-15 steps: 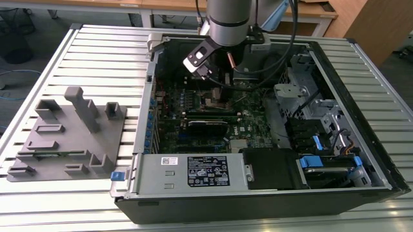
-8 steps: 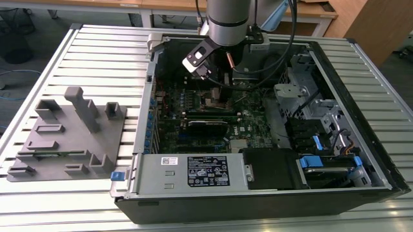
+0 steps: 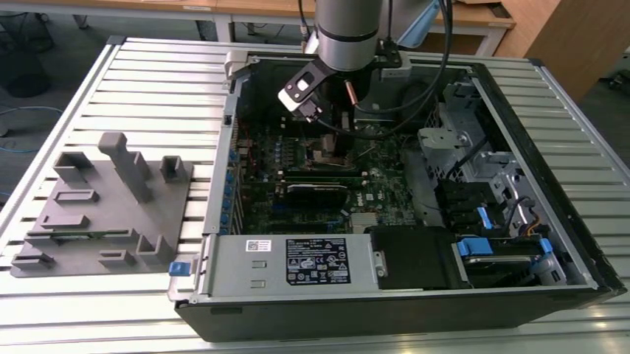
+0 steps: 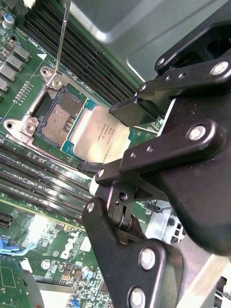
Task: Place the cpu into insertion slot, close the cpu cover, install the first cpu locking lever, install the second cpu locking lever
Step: 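Place the cpu into insertion slot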
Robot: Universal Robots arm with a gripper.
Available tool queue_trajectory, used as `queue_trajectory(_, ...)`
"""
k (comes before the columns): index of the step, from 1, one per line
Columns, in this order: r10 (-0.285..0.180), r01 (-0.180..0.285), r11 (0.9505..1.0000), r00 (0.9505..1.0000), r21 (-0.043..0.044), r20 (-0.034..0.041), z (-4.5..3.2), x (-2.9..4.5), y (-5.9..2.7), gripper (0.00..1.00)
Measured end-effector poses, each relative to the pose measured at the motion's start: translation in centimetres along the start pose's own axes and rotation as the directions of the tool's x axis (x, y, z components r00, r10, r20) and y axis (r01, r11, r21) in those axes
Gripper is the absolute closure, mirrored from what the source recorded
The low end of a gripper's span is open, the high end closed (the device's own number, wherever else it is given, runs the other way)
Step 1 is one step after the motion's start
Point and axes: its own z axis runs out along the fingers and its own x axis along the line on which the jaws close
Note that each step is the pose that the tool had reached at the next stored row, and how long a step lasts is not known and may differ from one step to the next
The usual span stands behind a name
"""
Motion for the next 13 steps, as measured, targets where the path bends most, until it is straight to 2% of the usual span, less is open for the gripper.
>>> queue_trajectory(8, 0.0, 0.0, 1.0, 1.0, 0.0009, 0.0, 0.04, 0.0, 0.0, 0.46)
queue_trajectory(13, 0.0, 0.0, 1.0, 1.0, 0.0008, -0.0001, 0.11, 0.32, -0.03, 0.46)
